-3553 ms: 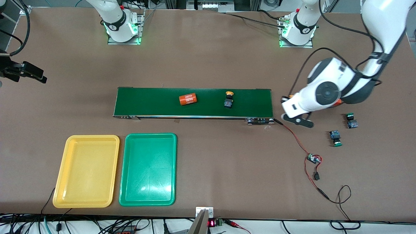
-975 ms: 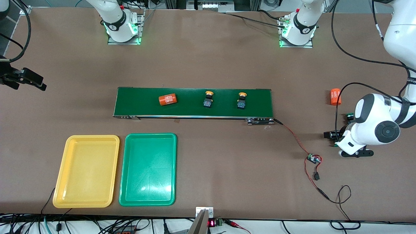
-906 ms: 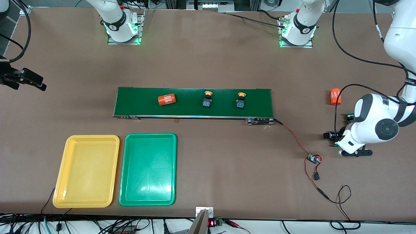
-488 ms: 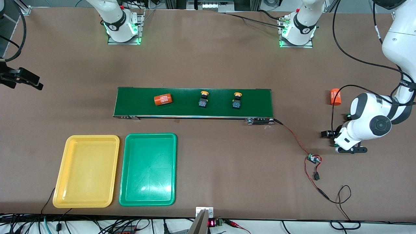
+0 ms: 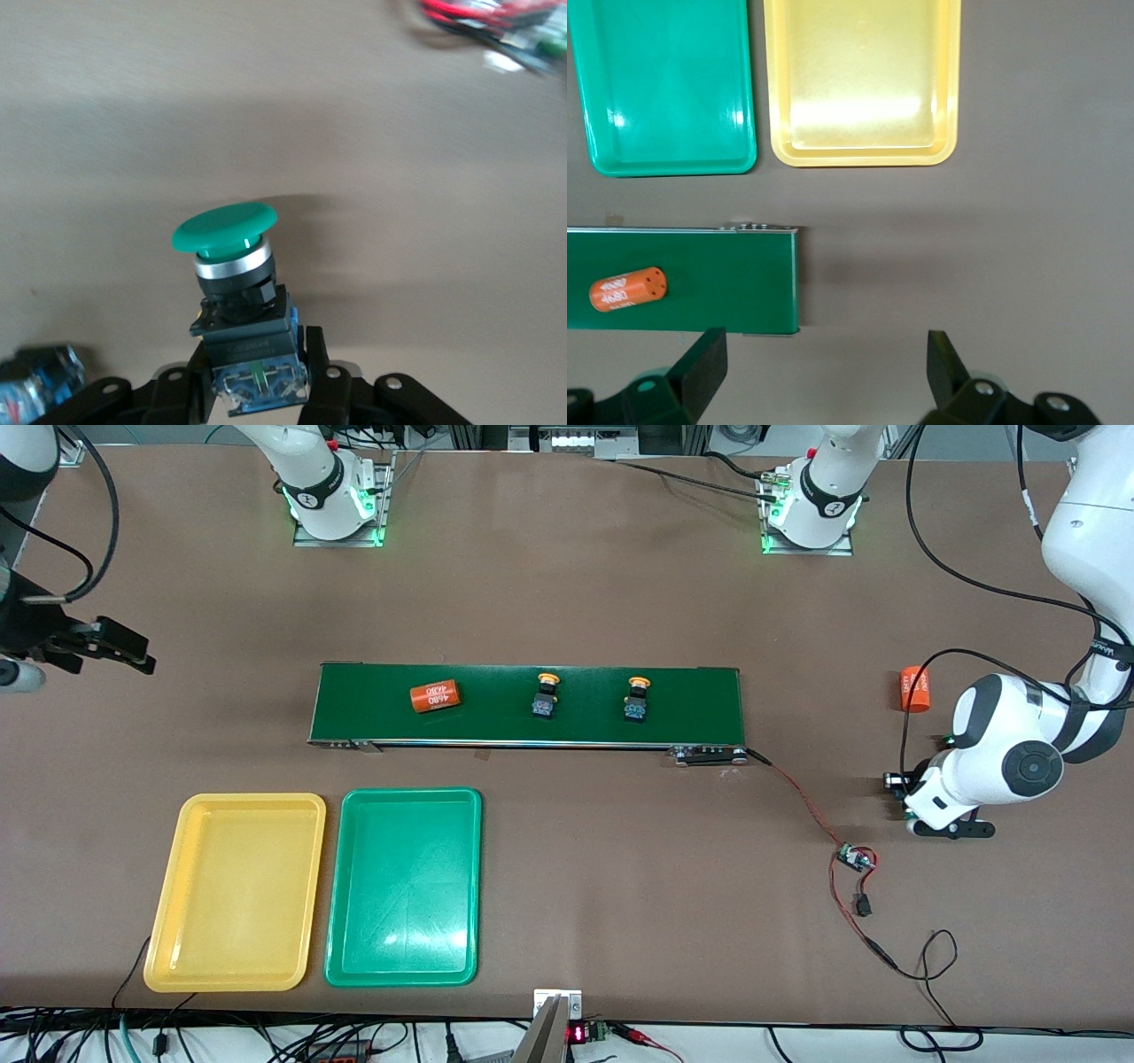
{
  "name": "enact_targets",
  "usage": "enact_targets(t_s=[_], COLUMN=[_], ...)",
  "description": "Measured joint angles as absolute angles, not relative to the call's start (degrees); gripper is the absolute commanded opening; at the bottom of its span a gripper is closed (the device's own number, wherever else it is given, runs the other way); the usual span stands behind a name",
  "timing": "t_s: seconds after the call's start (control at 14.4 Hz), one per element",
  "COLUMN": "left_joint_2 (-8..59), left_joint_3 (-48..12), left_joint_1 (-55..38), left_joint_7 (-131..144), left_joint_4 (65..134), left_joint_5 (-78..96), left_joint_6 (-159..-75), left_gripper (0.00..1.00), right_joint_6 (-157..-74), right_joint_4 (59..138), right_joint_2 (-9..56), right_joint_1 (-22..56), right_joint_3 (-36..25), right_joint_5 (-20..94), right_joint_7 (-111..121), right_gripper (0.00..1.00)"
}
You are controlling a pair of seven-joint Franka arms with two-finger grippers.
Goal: Sort buttons by color to trays
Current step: 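Grasp a green-cap button with the left gripper and carry it to the belt, then release the green button on the belt while the right gripper grasps a yellow button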
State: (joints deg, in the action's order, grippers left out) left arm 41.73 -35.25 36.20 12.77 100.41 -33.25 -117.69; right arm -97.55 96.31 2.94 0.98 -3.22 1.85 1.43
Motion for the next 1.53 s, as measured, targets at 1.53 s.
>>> enact_targets(t_s=[1.53], left_joint_2=[41.2], left_joint_3=[-62.51], left_joint_1=[28.37], left_joint_7=[-33.37], left_joint_4=[108.53], left_joint_5=[-33.23], left_joint_6=[-106.62], left_gripper=[0.07], right_joint_6=[-109.89], right_joint_4=[96.08], right_joint_2=[24.6], right_joint_1=[37.77], right_joint_3=[-2.45], right_joint_5=[6.03], right_joint_7=[-31.59], right_gripper=[1.0])
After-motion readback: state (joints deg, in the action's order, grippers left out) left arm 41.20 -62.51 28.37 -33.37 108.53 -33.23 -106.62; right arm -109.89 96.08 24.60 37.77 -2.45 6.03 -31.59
